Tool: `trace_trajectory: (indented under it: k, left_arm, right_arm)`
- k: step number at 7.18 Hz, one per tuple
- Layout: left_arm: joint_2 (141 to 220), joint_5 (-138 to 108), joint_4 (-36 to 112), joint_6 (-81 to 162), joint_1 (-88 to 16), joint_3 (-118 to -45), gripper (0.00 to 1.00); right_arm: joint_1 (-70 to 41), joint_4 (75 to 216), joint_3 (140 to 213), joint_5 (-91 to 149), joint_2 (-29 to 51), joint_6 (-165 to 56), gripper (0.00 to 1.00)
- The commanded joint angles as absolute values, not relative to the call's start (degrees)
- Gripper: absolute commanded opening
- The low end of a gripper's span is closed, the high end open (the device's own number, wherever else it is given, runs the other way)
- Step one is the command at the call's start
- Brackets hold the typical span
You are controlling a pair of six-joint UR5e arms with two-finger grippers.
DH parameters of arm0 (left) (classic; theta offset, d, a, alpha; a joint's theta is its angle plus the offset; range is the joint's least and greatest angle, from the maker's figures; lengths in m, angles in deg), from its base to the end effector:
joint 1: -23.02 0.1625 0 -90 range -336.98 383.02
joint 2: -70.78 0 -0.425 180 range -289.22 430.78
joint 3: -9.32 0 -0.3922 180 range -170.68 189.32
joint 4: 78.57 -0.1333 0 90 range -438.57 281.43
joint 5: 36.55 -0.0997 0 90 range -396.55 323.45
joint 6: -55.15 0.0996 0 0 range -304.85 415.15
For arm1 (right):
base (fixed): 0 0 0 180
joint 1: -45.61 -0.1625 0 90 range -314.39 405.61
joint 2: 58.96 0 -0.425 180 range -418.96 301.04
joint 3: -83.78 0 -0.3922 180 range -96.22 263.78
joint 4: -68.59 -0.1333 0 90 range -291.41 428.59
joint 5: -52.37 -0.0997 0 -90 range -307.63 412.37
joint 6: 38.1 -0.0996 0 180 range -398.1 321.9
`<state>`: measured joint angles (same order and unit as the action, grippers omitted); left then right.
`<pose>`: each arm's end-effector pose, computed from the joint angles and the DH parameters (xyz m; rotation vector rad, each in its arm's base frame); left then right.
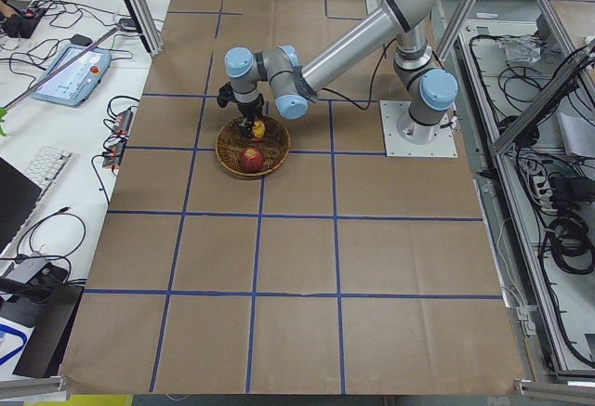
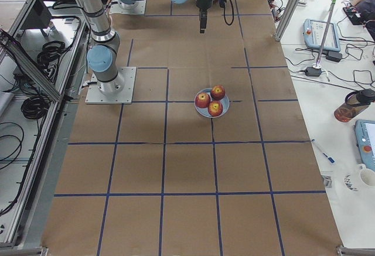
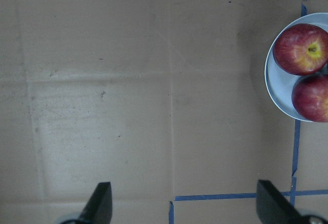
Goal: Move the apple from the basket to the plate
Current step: 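Lower the left gripper onto the yellow-red apple in the basket, then close the left gripper on the apple and lift it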
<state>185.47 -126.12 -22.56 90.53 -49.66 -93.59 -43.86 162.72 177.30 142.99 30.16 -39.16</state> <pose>0.0451 -0.5950 0.2037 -0.4871 -3.0674 -0.0825 0.1276 -0.4980 0.4573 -0.0434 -3.1304 -0.0073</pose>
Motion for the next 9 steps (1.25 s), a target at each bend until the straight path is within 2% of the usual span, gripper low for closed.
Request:
trace_trajectory:
  k: [1, 3, 5, 7, 9]
  left_arm:
    - [186.87, -126.2, -22.93, 90.66, -49.66, -93.25, 0.6]
    - [185.75, -126.99, -22.67, 88.91, -49.4, -92.38, 0.49]
    - [180.41, -127.26, -19.53, 81.04, -52.89, -92.19, 0.48]
    - [176.87, -127.17, -16.7, 63.95, -63.84, -90.71, 0.49]
    - [177.99, -127.35, -15.37, 48.8, -77.37, -89.03, 0.5]
  right_arm:
    - [-43.86, 162.72, 177.3, 142.99, 30.16, -39.16, 1.0]
    - [-43.86, 162.72, 177.3, 142.99, 30.16, -39.16, 1.0]
    - [-43.86, 162.72, 177.3, 142.99, 30.16, -39.16, 1.0]
    - [-43.86, 162.72, 177.3, 142.99, 30.07, -39.16, 1.0]
    - [-43.86, 162.72, 177.3, 142.99, 30.16, -39.16, 1.0]
